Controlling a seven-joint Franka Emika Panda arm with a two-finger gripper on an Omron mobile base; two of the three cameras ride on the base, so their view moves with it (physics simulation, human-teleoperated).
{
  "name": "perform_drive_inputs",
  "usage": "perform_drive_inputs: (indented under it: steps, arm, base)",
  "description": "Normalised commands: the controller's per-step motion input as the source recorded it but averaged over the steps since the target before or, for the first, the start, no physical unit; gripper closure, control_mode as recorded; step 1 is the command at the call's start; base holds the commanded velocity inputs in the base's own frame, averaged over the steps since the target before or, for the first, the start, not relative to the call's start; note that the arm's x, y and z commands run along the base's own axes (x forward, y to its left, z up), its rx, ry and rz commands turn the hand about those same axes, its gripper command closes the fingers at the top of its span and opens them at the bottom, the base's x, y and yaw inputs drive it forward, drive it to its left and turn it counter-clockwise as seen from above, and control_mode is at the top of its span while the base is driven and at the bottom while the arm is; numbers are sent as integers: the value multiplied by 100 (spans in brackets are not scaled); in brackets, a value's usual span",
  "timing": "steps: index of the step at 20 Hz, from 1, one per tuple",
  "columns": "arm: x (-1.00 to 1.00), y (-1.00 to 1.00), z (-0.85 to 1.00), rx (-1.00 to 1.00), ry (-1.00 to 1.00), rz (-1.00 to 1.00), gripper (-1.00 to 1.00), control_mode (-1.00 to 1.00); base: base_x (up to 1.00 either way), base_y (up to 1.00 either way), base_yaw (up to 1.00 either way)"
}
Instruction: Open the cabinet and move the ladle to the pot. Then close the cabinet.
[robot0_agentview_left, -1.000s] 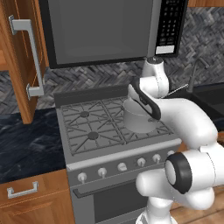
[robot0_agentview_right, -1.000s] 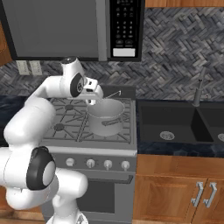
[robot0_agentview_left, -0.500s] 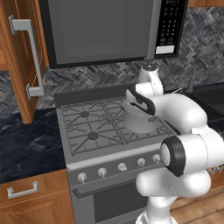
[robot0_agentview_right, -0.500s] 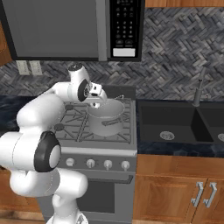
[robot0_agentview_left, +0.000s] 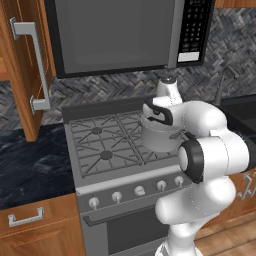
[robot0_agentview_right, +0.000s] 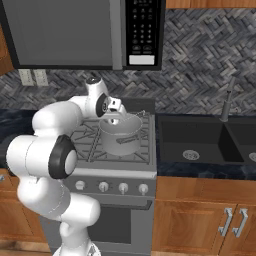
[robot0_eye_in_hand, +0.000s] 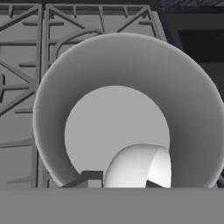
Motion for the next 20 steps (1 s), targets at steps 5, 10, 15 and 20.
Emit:
perform_drive_inputs:
  steps: [5,10,15,20]
  arm:
    - [8,0,-14,0,0,0,100,-100]
    - [6,0,-5,0,1,0,100,-100]
    - [10,0,-13,0,0,0,100,-100]
    - [18,0,-15,0,1,0,100,-100]
  base:
    - [0,0,0]
    - [0,0,0]
    - [0,0,0]
    - [0,0,0]
